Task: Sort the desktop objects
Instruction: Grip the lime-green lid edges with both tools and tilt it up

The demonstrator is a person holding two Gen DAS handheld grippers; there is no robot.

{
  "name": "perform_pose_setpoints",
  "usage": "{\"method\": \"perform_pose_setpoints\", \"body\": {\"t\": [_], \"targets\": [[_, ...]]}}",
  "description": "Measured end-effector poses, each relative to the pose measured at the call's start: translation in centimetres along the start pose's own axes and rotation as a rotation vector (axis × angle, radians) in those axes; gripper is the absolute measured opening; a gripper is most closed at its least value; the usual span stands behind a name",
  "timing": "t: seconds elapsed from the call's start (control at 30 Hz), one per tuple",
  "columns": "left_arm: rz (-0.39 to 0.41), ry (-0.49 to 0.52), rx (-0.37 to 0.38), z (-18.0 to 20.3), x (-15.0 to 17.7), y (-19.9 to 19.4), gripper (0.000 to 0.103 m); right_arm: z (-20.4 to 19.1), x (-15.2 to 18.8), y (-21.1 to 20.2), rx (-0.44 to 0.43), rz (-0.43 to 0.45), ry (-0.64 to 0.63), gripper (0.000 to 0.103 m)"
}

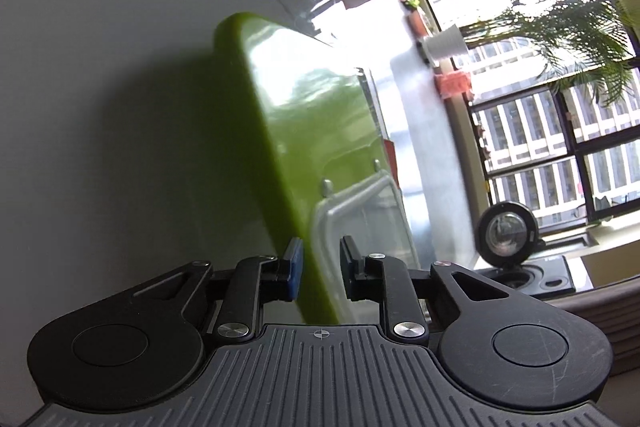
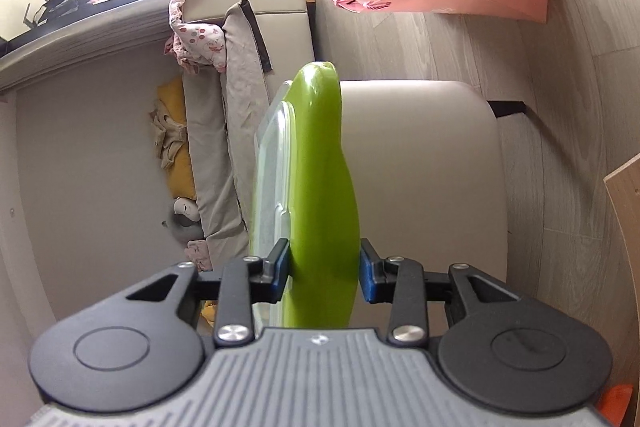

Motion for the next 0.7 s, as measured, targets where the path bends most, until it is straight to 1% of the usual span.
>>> {"method": "perform_pose_setpoints", "body": {"t": [0.03,0.1,0.17,0.2,0.23,0.27,0.3,0.33,0.37,0.47,0.57,0.6,0.63,0.67,0.7], "targets": [[0.000,-0.009,0.006,0.0,0.0,0.2,0.020,-0.2,0.2,0.0,0.009,0.008,-0.015,0.047],[0.004,-0.001,-0.005,0.0,-0.2,0.5,0.020,-0.5,0.7,0.1,0.028,0.024,-0.046,0.048],[-0.007,-0.015,-0.003,-0.3,-0.2,1.0,0.020,-0.8,1.1,0.2,0.046,0.040,-0.077,0.054],[-0.013,-0.027,0.004,-0.5,-0.1,1.2,0.020,-0.9,1.3,0.3,0.056,0.048,-0.092,0.055],[-0.019,-0.034,0.009,-0.6,0.0,1.3,0.021,-1.1,1.5,0.3,0.065,0.056,-0.107,0.059],[-0.022,-0.035,0.010,-0.8,0.2,1.2,0.023,-1.2,1.7,0.4,0.074,0.064,-0.123,0.062],[-0.024,-0.034,0.010,-1.1,0.4,1.0,0.024,-1.2,2.1,0.3,0.080,0.071,-0.134,0.063],[-0.028,-0.037,0.011,-1.4,0.6,0.9,0.030,-0.9,2.7,0.1,0.080,0.077,-0.140,0.065],[-0.029,-0.050,0.012,-1.7,0.6,0.8,0.036,-0.7,3.4,0.0,0.083,0.079,-0.153,0.068],[-0.021,-0.110,0.029,-3.0,0.8,0.5,0.036,-0.8,5.4,0.5,0.096,0.086,-0.204,0.071],[-0.014,-0.163,0.048,-4.0,1.3,0.2,0.036,-1.8,6.2,2.2,0.072,0.120,-0.204,0.075],[-0.013,-0.171,0.054,-4.2,1.4,0.0,0.037,-2.1,6.2,3.0,0.065,0.134,-0.194,0.074],[-0.010,-0.173,0.059,-4.3,1.5,-0.2,0.040,-2.3,6.2,3.7,0.060,0.147,-0.177,0.069],[-0.006,-0.172,0.063,-4.4,1.6,-0.5,0.045,-2.3,6.2,4.2,0.059,0.161,-0.149,0.057],[-0.001,-0.173,0.071,-4.4,1.5,-0.8,0.049,-2.4,6.2,4.5,0.055,0.162,-0.120,0.051]]}}
Point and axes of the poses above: each gripper's, at about its wrist camera, not at the fingertips, and y roughly the way its jaws point, z to its right, x to its underside, the point moved 8 cm from there along y, roughly the way its jaws point, and after that the axes turned 10 degrees about x, right-handed, at the moved point
